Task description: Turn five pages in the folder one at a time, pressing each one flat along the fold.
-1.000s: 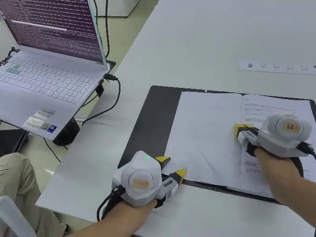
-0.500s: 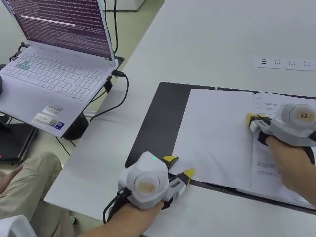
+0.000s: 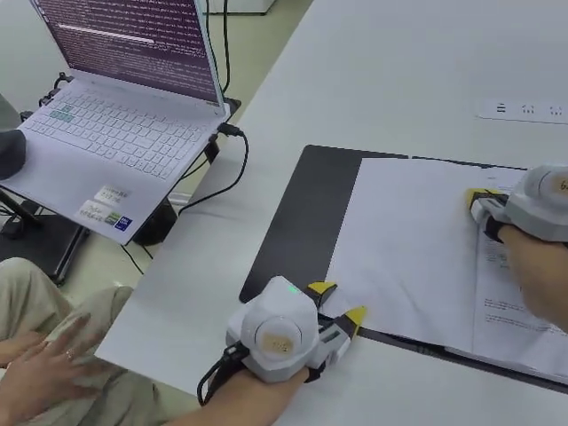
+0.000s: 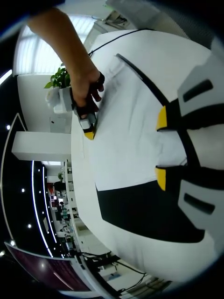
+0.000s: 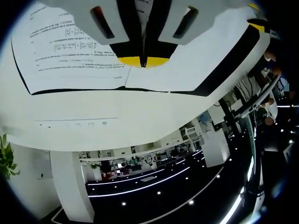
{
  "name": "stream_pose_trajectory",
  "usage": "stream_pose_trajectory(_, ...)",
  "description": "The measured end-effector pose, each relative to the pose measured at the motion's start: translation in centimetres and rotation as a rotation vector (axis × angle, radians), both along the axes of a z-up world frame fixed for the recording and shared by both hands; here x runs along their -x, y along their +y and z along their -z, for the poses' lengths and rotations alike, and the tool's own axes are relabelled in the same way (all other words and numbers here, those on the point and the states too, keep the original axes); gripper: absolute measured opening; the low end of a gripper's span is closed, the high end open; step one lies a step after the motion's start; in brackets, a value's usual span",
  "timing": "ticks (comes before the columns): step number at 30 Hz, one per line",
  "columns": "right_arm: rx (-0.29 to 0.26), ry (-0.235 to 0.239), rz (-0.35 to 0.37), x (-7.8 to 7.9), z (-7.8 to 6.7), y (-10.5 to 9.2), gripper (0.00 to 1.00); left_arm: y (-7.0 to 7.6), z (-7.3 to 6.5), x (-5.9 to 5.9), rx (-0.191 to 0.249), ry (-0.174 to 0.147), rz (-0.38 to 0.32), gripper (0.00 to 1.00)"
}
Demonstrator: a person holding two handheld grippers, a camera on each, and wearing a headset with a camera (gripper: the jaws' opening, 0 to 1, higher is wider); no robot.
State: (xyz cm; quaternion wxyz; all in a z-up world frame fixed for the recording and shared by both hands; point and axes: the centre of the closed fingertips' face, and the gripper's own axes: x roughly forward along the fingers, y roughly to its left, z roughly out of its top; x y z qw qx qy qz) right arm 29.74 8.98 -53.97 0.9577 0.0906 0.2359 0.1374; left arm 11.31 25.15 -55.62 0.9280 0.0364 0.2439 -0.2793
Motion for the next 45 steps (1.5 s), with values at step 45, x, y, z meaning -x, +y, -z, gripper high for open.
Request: stream_pose_trajectory(45, 0.042, 0.027, -0.079, -0.2, 1.5, -0.8, 0.00, -0.2, -0.1, 0.1, 0.004, 0.006, -0.002, 0.30)
